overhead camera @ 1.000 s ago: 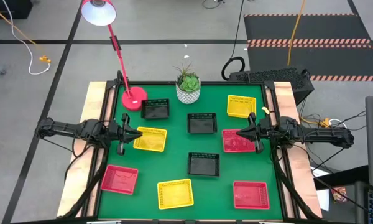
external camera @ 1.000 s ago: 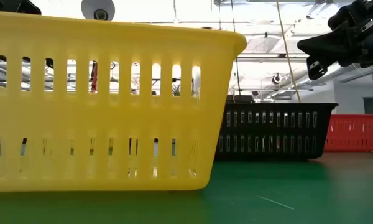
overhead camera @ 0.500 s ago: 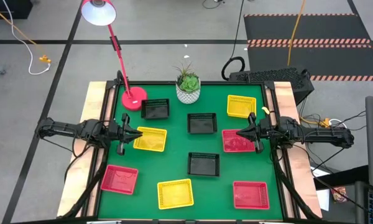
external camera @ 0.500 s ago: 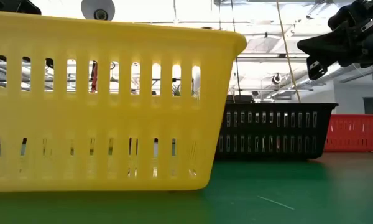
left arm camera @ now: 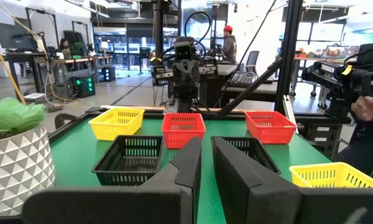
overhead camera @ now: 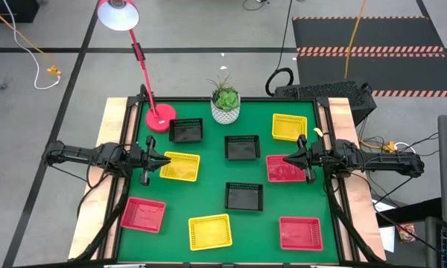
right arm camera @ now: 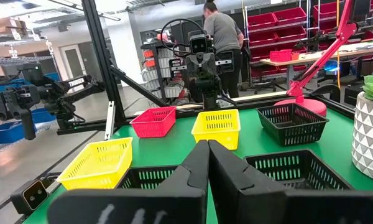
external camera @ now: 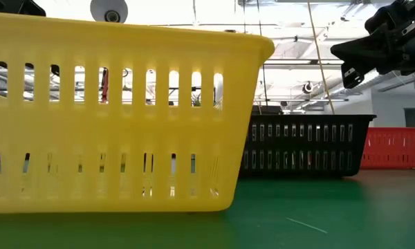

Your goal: Stack baskets by color

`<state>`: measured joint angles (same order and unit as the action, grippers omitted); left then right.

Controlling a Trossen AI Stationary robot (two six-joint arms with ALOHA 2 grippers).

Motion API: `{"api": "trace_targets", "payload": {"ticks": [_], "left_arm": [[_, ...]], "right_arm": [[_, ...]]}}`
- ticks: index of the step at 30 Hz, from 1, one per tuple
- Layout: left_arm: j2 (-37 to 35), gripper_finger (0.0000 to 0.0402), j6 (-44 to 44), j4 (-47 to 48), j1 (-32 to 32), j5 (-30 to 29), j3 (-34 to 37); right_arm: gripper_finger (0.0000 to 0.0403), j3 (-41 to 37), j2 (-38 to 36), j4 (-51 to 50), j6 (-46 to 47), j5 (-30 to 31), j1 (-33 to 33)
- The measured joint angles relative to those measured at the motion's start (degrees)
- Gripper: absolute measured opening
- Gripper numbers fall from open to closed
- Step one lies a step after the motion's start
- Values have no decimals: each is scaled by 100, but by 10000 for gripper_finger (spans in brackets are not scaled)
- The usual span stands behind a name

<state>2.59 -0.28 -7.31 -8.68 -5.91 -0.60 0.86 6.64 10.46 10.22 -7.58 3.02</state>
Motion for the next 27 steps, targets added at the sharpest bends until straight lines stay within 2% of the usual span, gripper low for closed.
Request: {"api": "trace_targets", "payload": {"ticks": [27], "left_arm": [[1, 47, 2, 0, 1, -1, 0]], "right_arm": [[0, 0, 0, 175, 1, -2, -1]]}}
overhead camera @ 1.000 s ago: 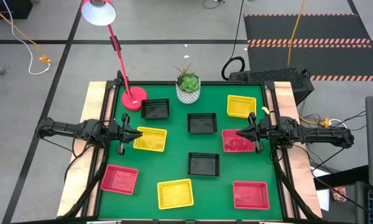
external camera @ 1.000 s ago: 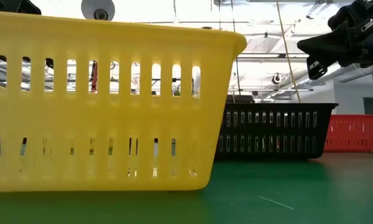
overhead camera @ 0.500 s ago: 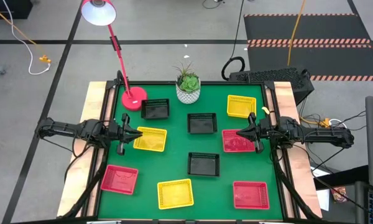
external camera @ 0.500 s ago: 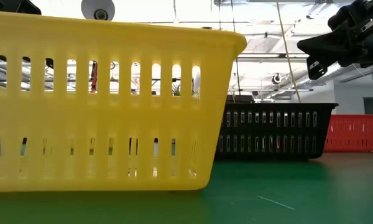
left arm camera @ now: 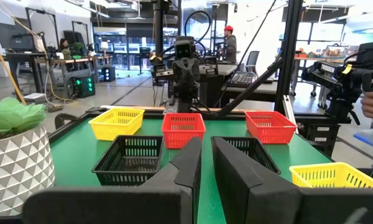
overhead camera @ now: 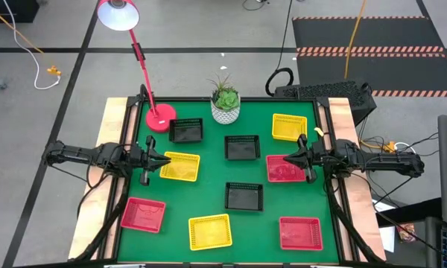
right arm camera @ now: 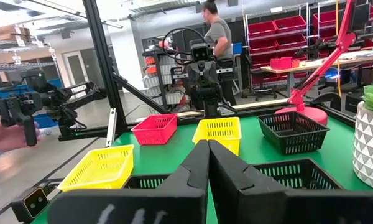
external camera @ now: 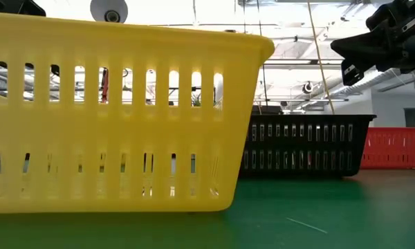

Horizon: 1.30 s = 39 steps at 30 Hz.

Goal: Stack baskets by color
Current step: Stack the top right red bin on top of the bottom right red bin

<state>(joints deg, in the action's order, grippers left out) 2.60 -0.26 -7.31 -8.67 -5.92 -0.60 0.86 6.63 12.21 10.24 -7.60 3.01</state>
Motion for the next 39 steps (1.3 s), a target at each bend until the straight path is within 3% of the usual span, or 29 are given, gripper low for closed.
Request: {"api": "trace_targets", "payload": {"ticks": [7, 12, 19, 26, 29, 33, 39], "left_arm": [[-1, 47, -4, 0, -1, 1, 0], [0, 47, -110, -15, -1, 2, 0], [1, 47, -779, 160, 0, 3, 1], [6, 52, -639, 30, 4, -550, 0], [117, 80, -874, 231, 0, -742, -2], [359, 152, -1217, 176, 0, -968, -2], [658, 271, -1317, 19, 0, -857, -2]], "right_arm": [[0, -2, 0, -3, 10, 19, 1], [14, -1, 6, 83, 465, 397, -1], [102, 0, 384, 308, 1155, 466, -1], [213, 25, 1054, 1180, 717, 842, -10], [269, 227, 1327, 1258, 404, 925, -10], [325, 746, 1792, 1181, 3, 918, -12], [347, 2069, 2911, -376, -417, 929, -12]]}}
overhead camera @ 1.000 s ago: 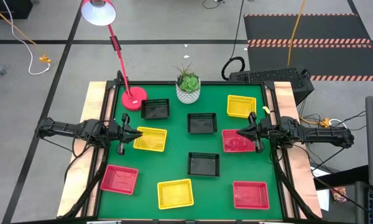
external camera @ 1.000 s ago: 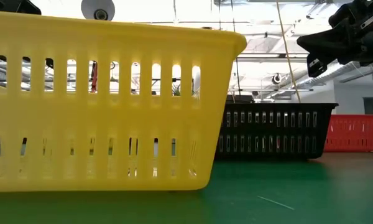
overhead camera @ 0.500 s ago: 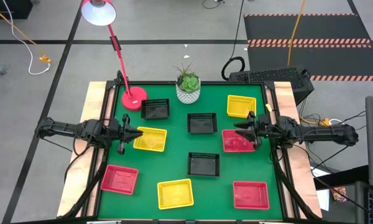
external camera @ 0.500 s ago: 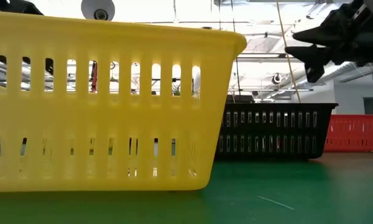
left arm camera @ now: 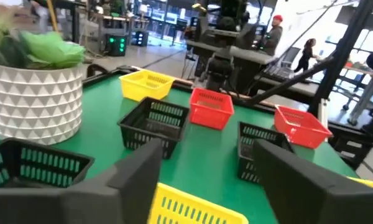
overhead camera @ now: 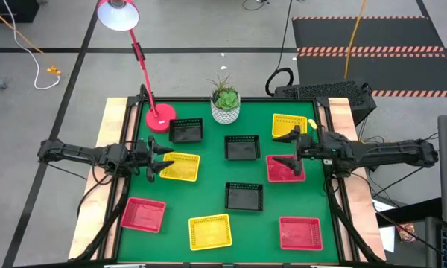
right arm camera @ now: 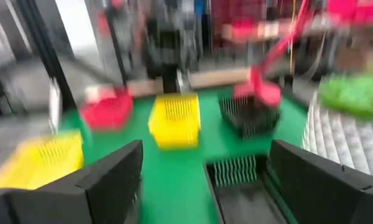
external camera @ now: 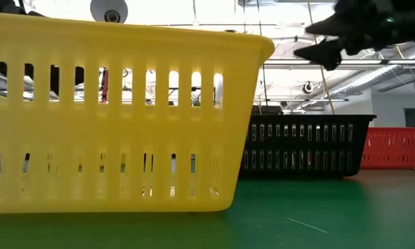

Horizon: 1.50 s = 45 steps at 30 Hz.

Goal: Stack baskets by color
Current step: Stack the top right red bin on top of the bottom right red bin

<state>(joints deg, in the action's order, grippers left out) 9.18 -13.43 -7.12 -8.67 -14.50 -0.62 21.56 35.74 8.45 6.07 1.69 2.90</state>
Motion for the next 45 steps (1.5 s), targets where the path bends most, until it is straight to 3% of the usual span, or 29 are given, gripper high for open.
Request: {"api": "trace_targets", "payload": {"ticks": [4, 8, 19, 26, 33, 39, 45], "left_arm": [[96, 322, 15, -109, 0, 44, -52], [280, 342, 110, 22, 0, 49, -316], [1638, 316, 277, 1247, 0, -123, -1665], [2692, 311, 283, 1340, 0, -198, -2330], [3498, 315, 432, 982, -2, -209, -2633], [4003, 310, 563, 690, 0, -228, -2974], [4530, 312, 716, 195, 24, -590, -3464]], "right_arm": [[344, 1004, 853, -1303, -280, -2, -2], [342, 1786, 1589, -2381, -478, -4, -2], [341, 3155, 2686, -4725, -499, 14, -324], [341, 3331, 3126, -6433, -149, 335, -794], [341, 3331, 3257, -6588, 435, 422, -987], [341, 3306, 3276, -6749, 1298, 4, -1390], [341, 2976, 3432, -6781, 1846, -31, -1910]]}}
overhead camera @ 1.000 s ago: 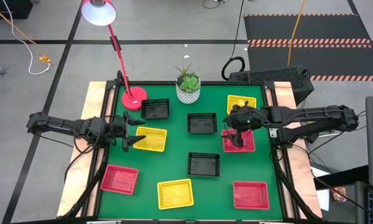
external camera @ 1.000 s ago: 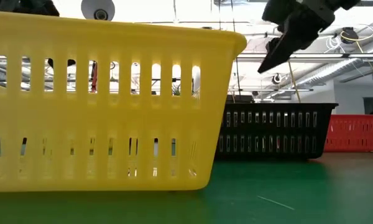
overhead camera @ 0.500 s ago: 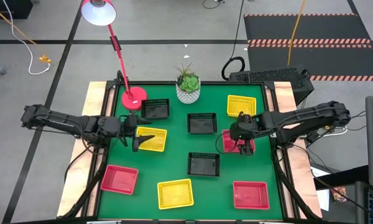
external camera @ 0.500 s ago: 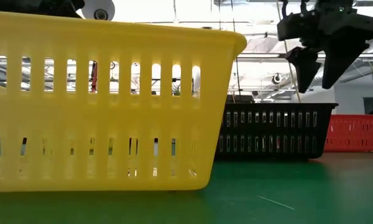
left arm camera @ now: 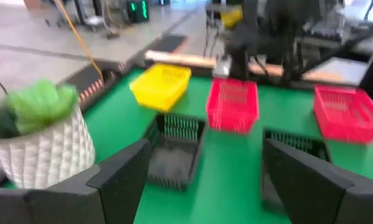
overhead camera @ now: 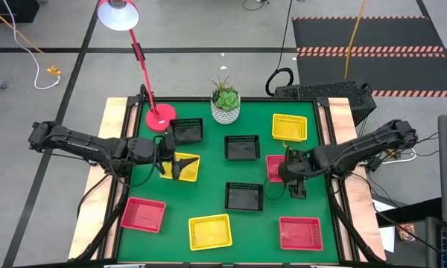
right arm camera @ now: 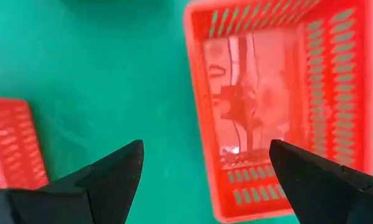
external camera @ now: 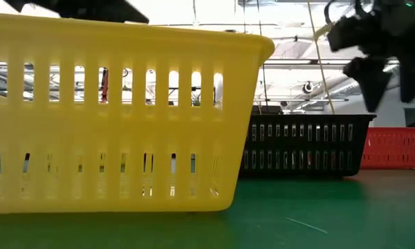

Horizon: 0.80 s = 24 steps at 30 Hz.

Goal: Stack baskets by color
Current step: Stack the top right red bin on top of the bottom right red bin

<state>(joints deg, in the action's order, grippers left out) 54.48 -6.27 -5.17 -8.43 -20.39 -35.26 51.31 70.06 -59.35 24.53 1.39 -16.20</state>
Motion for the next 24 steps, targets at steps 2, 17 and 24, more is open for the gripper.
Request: {"api": "trace_targets", "payload": {"ticks": [2, 17, 24], "left_arm": [[142, 312, 148, -49, 27, -30, -220], [610, 312, 8, -182, 398, -154, -540], [609, 312, -192, -392, 466, -152, -540]], "right_arm": [[341, -152, 105, 14, 107, 27, -64], [241, -1036, 315, 988, -4, 305, -92], [23, -1300, 314, 1254, 622, -269, -64]]}}
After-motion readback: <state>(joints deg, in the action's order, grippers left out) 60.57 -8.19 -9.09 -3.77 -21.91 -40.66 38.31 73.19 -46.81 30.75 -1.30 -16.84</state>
